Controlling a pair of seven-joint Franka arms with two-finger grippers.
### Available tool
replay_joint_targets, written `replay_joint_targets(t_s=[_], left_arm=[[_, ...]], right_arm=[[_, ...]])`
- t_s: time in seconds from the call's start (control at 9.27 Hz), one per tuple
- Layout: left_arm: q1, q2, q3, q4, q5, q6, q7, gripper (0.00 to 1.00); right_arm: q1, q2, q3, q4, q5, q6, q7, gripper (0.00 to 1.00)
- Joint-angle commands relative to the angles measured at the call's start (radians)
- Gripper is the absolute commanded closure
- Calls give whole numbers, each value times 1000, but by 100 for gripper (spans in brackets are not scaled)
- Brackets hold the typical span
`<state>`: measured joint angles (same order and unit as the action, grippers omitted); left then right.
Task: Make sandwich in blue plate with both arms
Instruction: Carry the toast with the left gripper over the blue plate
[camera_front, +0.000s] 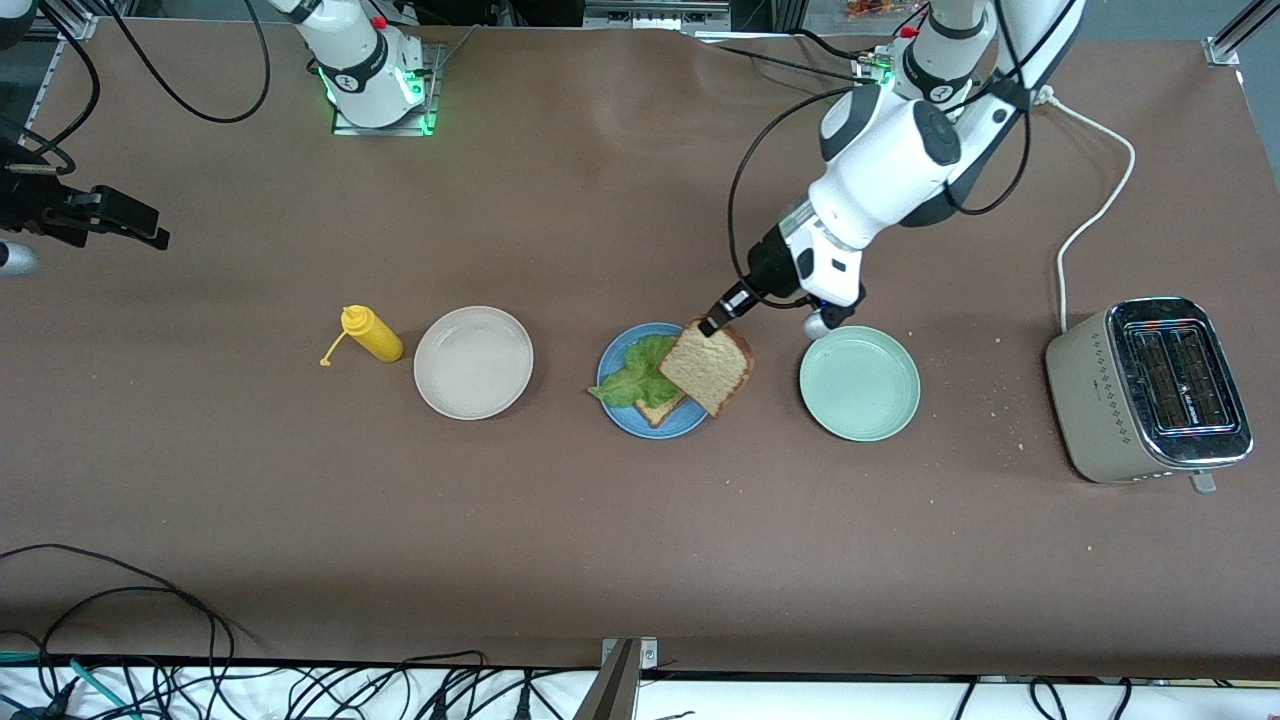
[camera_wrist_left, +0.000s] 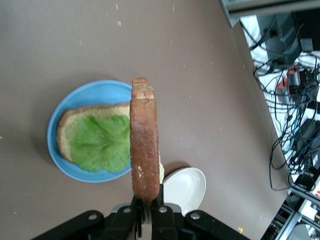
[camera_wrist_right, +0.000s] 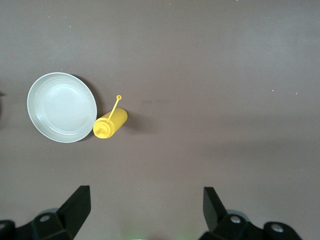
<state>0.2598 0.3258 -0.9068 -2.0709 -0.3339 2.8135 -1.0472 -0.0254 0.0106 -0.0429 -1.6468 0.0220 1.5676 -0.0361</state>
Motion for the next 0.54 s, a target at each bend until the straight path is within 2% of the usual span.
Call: replay_joint_targets(t_s=[0.0, 0.22, 0.43], left_arm=[[-104, 93, 34, 14, 7, 66, 21, 100], [-164, 134, 84, 25, 13, 79, 27, 100], [-276, 160, 193, 47, 48, 150, 27, 100]], right_arm=[[-2, 9, 6, 21, -1, -17, 16, 0], [-5, 23, 5, 31, -7, -17, 13, 0], [-8, 19, 1, 80, -14, -21, 12, 0]])
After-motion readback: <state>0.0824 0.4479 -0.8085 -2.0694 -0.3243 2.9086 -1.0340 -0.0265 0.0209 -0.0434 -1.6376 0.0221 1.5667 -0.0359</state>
